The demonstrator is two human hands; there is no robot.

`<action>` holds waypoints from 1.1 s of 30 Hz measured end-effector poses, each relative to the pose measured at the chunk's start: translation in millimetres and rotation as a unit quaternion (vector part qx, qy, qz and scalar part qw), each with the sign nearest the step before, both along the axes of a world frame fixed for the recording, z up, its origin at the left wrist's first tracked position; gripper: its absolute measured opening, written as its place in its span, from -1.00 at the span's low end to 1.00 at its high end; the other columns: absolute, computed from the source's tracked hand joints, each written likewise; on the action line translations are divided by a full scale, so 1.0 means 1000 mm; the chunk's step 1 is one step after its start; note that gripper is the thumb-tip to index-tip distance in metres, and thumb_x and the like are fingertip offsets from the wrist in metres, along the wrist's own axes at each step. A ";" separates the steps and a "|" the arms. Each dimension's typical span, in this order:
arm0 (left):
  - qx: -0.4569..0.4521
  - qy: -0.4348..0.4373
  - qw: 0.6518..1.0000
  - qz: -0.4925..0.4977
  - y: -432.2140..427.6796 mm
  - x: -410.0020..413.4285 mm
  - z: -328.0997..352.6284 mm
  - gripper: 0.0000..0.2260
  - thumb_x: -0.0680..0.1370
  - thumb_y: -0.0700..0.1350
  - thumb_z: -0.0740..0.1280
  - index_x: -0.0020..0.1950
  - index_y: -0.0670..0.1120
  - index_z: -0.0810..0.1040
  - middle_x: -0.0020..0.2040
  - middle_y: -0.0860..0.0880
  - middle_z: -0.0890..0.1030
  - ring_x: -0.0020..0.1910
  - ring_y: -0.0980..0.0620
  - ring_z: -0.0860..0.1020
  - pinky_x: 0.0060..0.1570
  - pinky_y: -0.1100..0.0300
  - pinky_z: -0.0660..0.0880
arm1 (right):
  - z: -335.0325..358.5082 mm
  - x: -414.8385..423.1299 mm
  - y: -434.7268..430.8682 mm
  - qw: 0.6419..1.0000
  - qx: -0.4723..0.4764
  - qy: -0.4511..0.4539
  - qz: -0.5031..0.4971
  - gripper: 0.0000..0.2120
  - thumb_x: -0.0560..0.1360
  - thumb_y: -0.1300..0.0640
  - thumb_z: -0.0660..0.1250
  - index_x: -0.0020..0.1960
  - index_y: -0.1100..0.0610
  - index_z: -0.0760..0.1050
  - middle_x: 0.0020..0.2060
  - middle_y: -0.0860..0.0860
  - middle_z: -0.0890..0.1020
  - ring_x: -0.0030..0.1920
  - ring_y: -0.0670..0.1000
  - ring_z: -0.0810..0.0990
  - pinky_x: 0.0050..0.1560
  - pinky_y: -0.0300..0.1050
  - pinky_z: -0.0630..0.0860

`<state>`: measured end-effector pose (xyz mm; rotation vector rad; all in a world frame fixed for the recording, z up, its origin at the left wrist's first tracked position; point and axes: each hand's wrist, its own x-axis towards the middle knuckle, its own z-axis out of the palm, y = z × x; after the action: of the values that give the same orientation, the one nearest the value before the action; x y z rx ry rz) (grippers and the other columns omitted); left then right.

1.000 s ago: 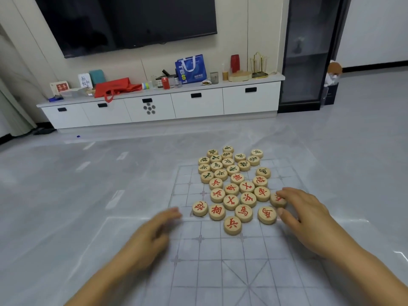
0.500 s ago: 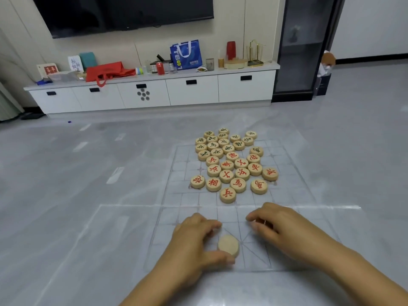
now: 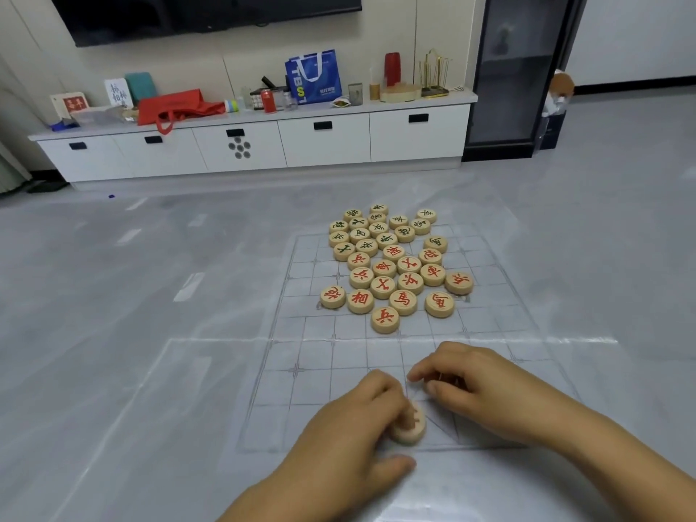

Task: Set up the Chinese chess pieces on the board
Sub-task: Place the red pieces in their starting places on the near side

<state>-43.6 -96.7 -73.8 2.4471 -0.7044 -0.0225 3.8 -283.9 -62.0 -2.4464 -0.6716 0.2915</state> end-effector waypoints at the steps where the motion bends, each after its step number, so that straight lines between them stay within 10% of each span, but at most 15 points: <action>1: -0.011 0.053 0.999 0.001 0.004 -0.002 0.003 -0.84 0.43 0.01 0.36 -0.11 0.12 0.38 0.07 0.24 0.32 -0.16 0.18 0.42 -0.14 0.35 0.41 | 0.000 -0.001 -0.001 1.000 0.000 0.001 -0.002 -0.77 0.54 0.08 0.19 0.15 -0.13 0.48 -0.03 -0.22 0.48 -0.08 -0.31 0.40 -0.02 -0.47 0.32; 9: -0.037 0.080 0.991 0.104 0.026 0.004 0.004 -0.73 0.37 0.04 0.46 -0.09 0.26 0.40 -0.04 0.23 0.46 -0.05 0.23 0.41 -0.11 0.48 0.33 | 0.003 -0.009 -0.008 1.000 -0.017 0.005 -0.017 -0.75 0.55 0.07 0.17 0.18 -0.14 0.44 -0.06 -0.27 0.45 -0.04 -0.26 0.43 -0.06 -0.46 0.35; 15: 0.027 0.060 0.997 0.038 0.009 0.004 0.000 -0.50 0.38 0.16 0.40 0.30 0.20 0.38 -0.02 0.34 0.30 0.05 0.37 0.26 0.10 0.50 0.20 | 0.006 -0.013 -0.010 0.999 -0.038 0.016 -0.006 -0.75 0.51 0.04 0.23 0.17 -0.17 0.43 -0.02 -0.18 0.50 -0.04 -0.19 0.46 0.00 -0.37 0.41; 33: 0.010 0.098 0.995 0.036 0.008 0.003 0.010 -0.74 0.40 0.03 0.43 -0.03 0.18 0.39 -0.10 0.22 0.45 -0.05 0.25 0.37 -0.04 0.45 0.26 | 0.007 -0.022 -0.003 0.999 -0.034 0.026 -0.019 -0.78 0.39 -0.06 0.40 -0.05 -0.19 0.39 -0.14 -0.16 0.48 -0.14 -0.16 0.47 -0.07 -0.27 0.45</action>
<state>-40.6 -88.5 -63.6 2.4462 -0.5319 -0.2387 -17.7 -287.1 -54.7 -2.5038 -0.6017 0.3664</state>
